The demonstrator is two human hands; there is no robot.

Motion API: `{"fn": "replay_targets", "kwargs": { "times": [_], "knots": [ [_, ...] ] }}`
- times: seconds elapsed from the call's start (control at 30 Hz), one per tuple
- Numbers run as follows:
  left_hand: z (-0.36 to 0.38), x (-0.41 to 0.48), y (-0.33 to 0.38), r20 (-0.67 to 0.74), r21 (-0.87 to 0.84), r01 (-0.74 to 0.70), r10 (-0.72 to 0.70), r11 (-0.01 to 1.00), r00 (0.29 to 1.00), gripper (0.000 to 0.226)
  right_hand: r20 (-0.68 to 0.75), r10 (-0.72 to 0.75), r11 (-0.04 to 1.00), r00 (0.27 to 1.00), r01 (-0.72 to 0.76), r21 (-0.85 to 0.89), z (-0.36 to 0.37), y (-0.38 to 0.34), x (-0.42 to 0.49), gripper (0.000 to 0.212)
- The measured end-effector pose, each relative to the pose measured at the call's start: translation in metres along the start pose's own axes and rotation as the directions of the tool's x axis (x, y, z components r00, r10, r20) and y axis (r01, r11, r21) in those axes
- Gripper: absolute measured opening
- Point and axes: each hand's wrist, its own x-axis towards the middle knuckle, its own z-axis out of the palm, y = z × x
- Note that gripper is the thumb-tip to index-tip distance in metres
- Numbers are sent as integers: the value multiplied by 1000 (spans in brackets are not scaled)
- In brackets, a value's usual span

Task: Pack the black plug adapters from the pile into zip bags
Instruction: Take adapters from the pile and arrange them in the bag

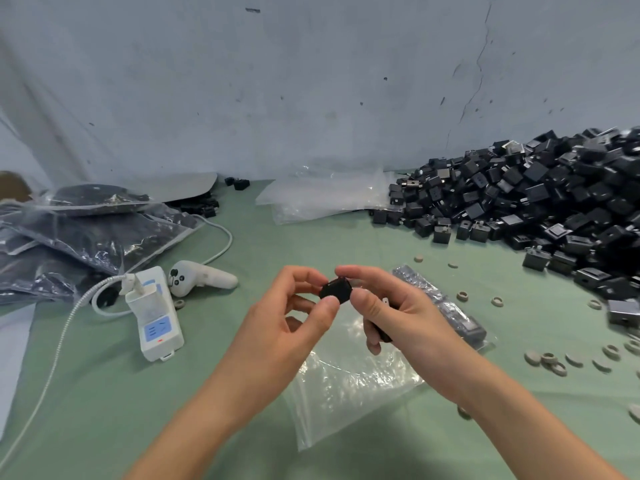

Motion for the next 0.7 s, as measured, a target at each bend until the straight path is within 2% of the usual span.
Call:
{"fn": "replay_targets", "kwargs": {
  "times": [0.07,0.1,0.2,0.27,0.33,0.4,0.5,0.6,0.7],
  "knots": [
    [-8,0,-6,30,-77,23,-21,997,999,24,23,-5,999,1000,6,-44,1,-1,0,33],
    [-16,0,-10,38,-63,31,-29,998,999,24,33,-9,998,999,11,-65,2,0,0,36],
    [-56,-2,-31,-5,138,101,-101,985,995,23,-35,3,989,999,-8,-148,-2,5,2,30],
    [-84,-10,-47,-17,305,181,-184,935,983,26,-127,28,975,992,-55,-216,-11,7,4,21],
    [-99,-18,-59,24,393,230,-260,890,965,26,-207,47,949,977,-108,-297,-25,8,6,18],
    [-95,-26,-67,100,461,215,-291,861,952,28,-283,46,923,958,-149,-355,-40,8,8,18],
    [-67,-28,-74,166,459,75,-169,885,971,29,-371,24,892,929,-187,-411,-56,9,9,18],
    [-33,-23,-76,149,389,-57,-2,919,989,24,-422,19,868,906,-224,-443,-66,14,10,18],
    [-9,-16,-79,94,402,-48,11,915,996,23,-457,6,847,890,-247,-470,-74,17,11,18]
  ]
}}
